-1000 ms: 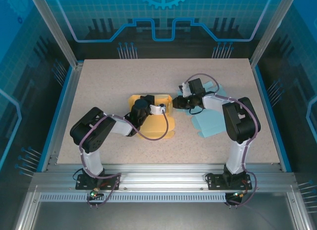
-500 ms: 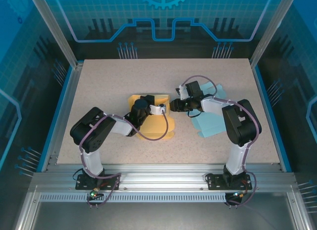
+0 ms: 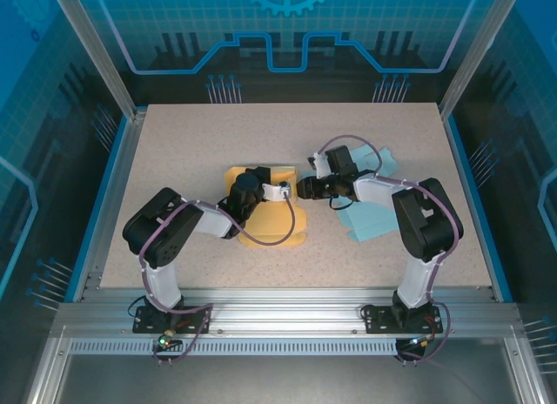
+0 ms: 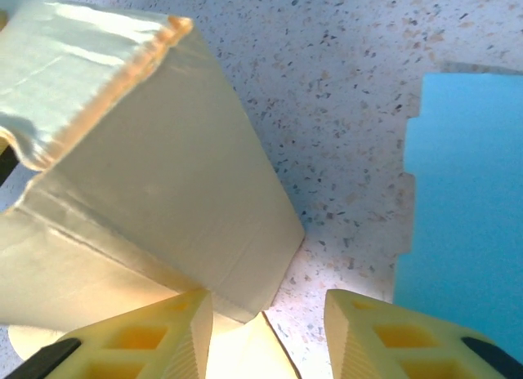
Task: Fold the paper box
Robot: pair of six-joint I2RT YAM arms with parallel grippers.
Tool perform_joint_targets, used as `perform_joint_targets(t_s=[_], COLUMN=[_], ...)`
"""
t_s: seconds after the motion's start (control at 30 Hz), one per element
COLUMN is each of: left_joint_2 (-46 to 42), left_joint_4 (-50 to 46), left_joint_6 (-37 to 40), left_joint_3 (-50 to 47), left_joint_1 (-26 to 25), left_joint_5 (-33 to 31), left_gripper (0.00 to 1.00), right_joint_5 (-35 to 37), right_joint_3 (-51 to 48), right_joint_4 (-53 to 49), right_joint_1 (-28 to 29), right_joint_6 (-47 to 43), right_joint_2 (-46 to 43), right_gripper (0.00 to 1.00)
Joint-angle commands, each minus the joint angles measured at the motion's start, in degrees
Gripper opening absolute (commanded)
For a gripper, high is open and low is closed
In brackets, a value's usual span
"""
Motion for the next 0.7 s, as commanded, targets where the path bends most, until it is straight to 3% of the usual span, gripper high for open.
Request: perform_joint_targets(t_s=[0.0, 0.33, 0.67], left_joint_2=[0.27, -0.34, -0.87], left_joint_4=[-3.65, -4.62, -4.86], left_joint_6=[-1.27, -1.49, -2.84], left_joint_3=[0.49, 0.84, 0.72], left_joint_1=[0.13, 0.19, 0.04], left_joint_5=[2.02, 2.27, 3.41], left_gripper=[0.0, 0.0, 0.0], right_joint_5=[-1.46, -0.24, 5.87], right_joint_3=[0.57, -1.49, 4.98], right_joint_4=[1.45, 3.35, 3.53], right_joint_1=[2.04, 2.42, 3.27], right_joint_6=[-1.52, -1.52, -0.78], right_joint_2=[-0.94, -2.12, 4.59], right_gripper=[0.45, 0.52, 0.49])
